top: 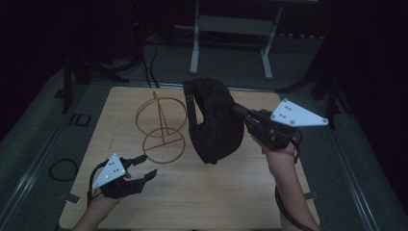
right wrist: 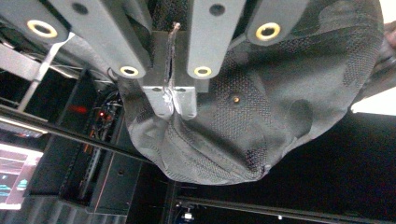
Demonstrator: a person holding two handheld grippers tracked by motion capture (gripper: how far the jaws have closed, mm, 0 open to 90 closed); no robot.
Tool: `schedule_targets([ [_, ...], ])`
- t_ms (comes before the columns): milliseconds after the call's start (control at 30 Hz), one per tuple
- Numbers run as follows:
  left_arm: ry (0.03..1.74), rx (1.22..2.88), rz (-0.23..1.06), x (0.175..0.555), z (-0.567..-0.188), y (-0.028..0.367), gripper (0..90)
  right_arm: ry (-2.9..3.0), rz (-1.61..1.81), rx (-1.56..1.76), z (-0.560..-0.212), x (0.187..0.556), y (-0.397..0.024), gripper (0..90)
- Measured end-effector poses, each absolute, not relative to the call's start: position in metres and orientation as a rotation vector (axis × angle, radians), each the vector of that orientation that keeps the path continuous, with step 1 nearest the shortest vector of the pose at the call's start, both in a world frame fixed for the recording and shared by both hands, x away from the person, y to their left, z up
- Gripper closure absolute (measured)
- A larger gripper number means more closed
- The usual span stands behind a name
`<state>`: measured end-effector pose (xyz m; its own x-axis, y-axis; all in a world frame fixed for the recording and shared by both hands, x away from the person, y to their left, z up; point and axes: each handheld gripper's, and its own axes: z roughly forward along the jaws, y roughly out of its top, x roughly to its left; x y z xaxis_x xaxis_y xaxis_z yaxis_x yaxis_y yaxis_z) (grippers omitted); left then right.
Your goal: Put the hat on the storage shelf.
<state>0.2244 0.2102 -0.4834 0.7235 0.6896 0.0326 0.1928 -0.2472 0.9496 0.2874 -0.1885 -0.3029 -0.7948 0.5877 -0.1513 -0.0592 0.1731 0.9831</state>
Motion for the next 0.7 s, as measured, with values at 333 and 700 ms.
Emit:
schedule_targets([
  [333, 0.836, 1.775, 0.57, 0.215, -0.518, 0.219, 6.0, 1.972, 1.648, 0.486, -0.285, 0.311, -0.154, 89.0],
  [700, 0.923, 1.761, 0.63, 0.214, -0.54, 0.231, 3.2, 2.053, 1.587, 0.491, -0.283, 0.337, -0.111, 89.0],
])
